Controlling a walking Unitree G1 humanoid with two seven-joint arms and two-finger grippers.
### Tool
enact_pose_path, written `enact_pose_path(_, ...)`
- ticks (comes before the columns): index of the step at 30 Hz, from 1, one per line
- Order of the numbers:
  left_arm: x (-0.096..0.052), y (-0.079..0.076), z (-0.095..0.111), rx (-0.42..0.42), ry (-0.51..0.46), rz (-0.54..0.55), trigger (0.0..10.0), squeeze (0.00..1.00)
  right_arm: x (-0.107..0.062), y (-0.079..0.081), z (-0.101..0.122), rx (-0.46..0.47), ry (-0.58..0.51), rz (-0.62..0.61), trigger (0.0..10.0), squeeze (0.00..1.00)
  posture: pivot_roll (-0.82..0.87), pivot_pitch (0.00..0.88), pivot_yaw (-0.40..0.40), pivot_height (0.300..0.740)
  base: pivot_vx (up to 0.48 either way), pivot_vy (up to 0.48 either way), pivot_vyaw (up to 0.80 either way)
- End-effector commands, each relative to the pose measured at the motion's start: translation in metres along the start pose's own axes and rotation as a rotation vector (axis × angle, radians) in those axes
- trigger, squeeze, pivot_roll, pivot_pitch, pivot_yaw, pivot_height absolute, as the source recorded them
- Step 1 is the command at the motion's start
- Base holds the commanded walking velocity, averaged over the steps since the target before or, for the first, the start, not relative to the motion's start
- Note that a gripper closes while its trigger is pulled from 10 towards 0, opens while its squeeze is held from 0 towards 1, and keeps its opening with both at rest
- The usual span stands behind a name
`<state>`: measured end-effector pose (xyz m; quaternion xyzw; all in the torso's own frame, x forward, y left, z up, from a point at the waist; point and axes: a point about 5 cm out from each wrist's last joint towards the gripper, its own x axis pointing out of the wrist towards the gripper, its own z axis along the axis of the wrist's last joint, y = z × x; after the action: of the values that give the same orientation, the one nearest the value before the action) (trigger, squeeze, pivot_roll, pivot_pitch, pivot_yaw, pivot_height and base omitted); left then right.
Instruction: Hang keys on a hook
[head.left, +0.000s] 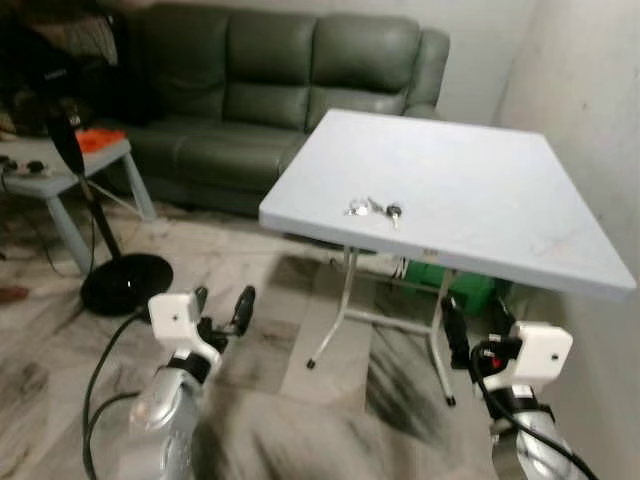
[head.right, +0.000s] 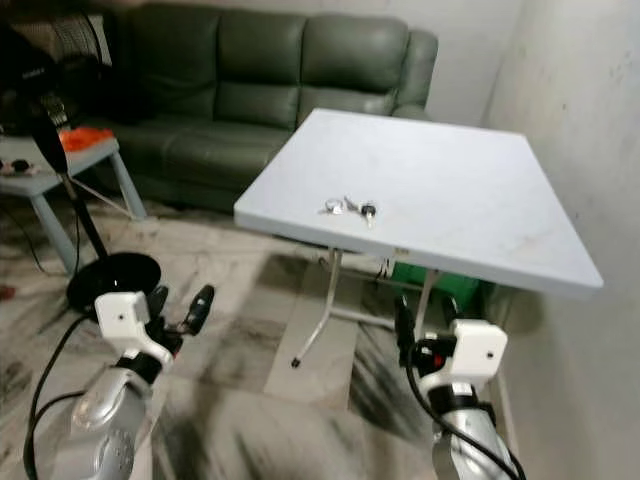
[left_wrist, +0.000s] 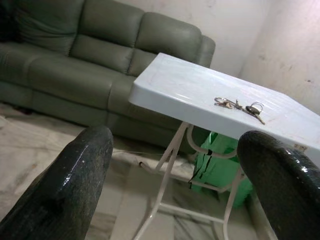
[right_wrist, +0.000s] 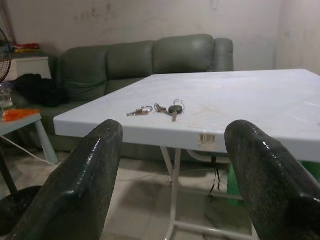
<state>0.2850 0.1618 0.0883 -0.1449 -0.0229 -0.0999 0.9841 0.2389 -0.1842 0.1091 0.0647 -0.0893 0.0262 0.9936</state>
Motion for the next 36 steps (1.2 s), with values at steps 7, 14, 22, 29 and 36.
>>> enact_pose_path(7,0.0045,-0.0081,0.0008,-0.001,0.005,-0.031,10.0,0.0,-0.0026,-0.0069,0.0014,-0.012,0.004,-0.025,10.0,0.0,-0.03,0.0,-0.019,0.74,0.0,0.41,0.0)
enact_pose_path(14,0.0057,-0.0083,0.0015,-0.003,0.006,-0.032,10.0,0.0,-0.0024,-0.0065,0.0011,-0.011,0.004,-0.024,10.0,0.0,-0.02,0.0,-0.017,0.74,0.0,0.301,0.0)
enact_pose_path(22,0.0073,-0.0089,0.0015,-0.006,0.011,-0.031,10.0,0.0,-0.0009,-0.006,0.0006,-0.011,0.004,-0.022,10.0,0.0,-0.02,0.0,-0.018,0.74,0.0,0.3,0.0)
enact_pose_path(29,0.0072,-0.0082,-0.0003,-0.002,0.03,-0.013,10.0,0.0,-0.0001,-0.0061,0.0002,-0.01,0.003,-0.023,10.0,0.0,-0.02,0.0,-0.016,0.74,0.0,0.036,0.0)
enact_pose_path(36,0.0089,-0.0078,-0.0028,0.012,0.062,-0.002,10.0,0.0,0.0013,-0.006,0.0001,-0.009,0.003,-0.024,10.0,0.0,-0.02,0.006,-0.018,0.74,0.0,0.0,0.0)
